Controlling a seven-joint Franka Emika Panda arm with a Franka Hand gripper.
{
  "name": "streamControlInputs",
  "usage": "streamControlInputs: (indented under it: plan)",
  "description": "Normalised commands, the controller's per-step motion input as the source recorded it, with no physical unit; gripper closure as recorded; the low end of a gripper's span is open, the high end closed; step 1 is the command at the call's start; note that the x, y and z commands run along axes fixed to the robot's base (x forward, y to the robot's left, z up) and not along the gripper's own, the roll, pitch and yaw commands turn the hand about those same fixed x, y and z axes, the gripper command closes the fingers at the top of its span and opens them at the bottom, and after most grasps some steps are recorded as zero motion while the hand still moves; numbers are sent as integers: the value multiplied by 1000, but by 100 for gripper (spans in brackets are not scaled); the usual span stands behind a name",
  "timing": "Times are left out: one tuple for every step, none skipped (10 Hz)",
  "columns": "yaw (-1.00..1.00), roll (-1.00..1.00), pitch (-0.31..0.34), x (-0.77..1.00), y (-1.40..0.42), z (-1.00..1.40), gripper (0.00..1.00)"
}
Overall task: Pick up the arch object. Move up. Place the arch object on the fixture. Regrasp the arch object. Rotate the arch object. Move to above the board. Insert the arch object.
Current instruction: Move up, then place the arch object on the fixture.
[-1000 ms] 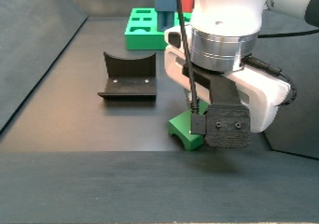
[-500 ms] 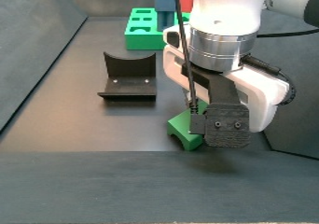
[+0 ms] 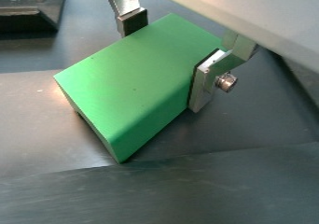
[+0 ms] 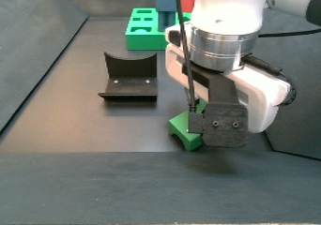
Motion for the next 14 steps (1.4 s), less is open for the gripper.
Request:
streamControlInputs:
  plan:
    - [0,0,0,0,0,833,100]
    - [-28,10,-11,60,-28,807,100]
    - [-36,30,9,28,-24,706,100]
    - [-41,45,36,7,-31,579,100]
    - [-35,65,60,-5,-16,453,100]
    - [-27,81,95,-7,-11,292,100]
    - [-15,92,114,-10,-10,176,100]
    - [0,0,0,0,0,1000,100]
    - [5,0,7,-2,0,1000,100]
    - [-2,14,34,-15,-1,1000,100]
    - [-8,33,53,-18,-2,1000,100]
    - [-8,56,77,-21,-1,1000,100]
    - [-5,66,87,-24,-5,1000,100]
    - [8,94,99,-28,-10,1000,100]
